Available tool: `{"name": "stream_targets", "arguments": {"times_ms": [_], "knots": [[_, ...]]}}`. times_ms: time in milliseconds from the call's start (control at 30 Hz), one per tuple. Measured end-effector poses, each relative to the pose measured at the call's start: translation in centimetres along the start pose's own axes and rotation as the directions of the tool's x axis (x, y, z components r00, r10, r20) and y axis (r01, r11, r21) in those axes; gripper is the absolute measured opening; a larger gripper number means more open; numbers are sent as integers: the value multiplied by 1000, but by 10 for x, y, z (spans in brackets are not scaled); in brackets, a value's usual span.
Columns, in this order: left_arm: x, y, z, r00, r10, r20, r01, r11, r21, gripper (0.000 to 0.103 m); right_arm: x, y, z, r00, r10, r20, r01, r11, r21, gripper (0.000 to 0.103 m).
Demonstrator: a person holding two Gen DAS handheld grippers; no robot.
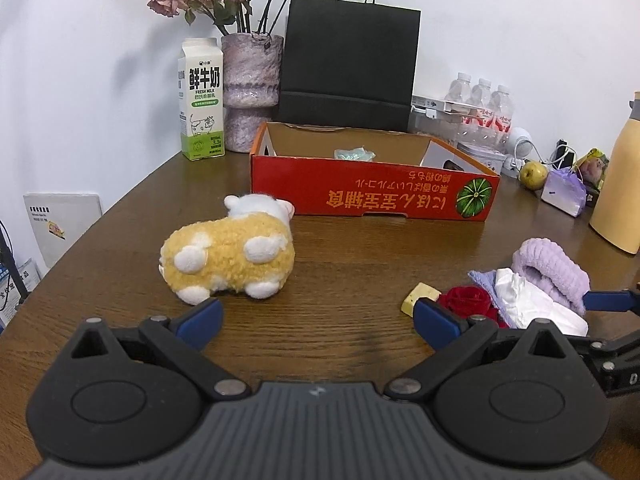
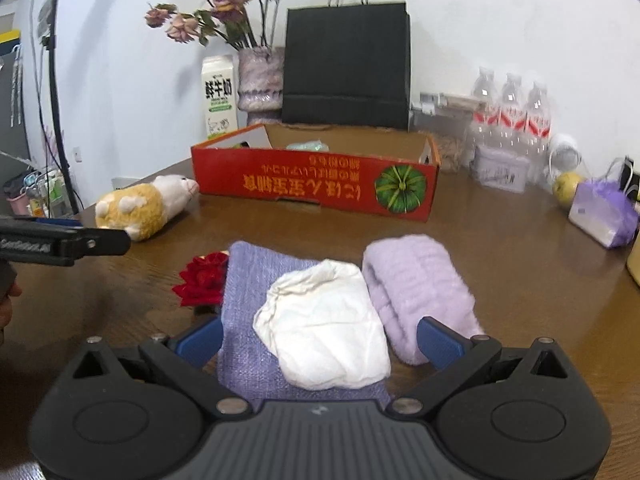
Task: Organize objects
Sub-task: 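Close the right gripper on the white cloth while the left approaches the plush sheep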
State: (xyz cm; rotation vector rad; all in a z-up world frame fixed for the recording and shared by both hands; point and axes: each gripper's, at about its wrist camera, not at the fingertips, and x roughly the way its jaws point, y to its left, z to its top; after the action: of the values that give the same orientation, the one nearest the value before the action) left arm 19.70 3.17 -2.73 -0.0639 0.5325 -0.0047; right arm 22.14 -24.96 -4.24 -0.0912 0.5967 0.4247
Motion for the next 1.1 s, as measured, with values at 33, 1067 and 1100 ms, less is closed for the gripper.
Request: {"name": "stream_targets", "arguments": {"times_ms": [33, 1067, 1100], "knots": [[1, 0, 0, 1000, 0, 0, 0, 1000, 1, 103, 2, -2, 0, 1000, 6, -9, -6, 1000, 10, 103], [-1, 9, -4, 1000, -26, 7, 27, 998, -53, 103, 35, -2, 12, 998, 11, -62, -12, 1000, -5, 74], [-1, 11, -4, 1000, -21, 7, 21, 998, -51, 103, 34, -3, 12, 998, 9, -58, -9, 1000, 2, 71]]}}
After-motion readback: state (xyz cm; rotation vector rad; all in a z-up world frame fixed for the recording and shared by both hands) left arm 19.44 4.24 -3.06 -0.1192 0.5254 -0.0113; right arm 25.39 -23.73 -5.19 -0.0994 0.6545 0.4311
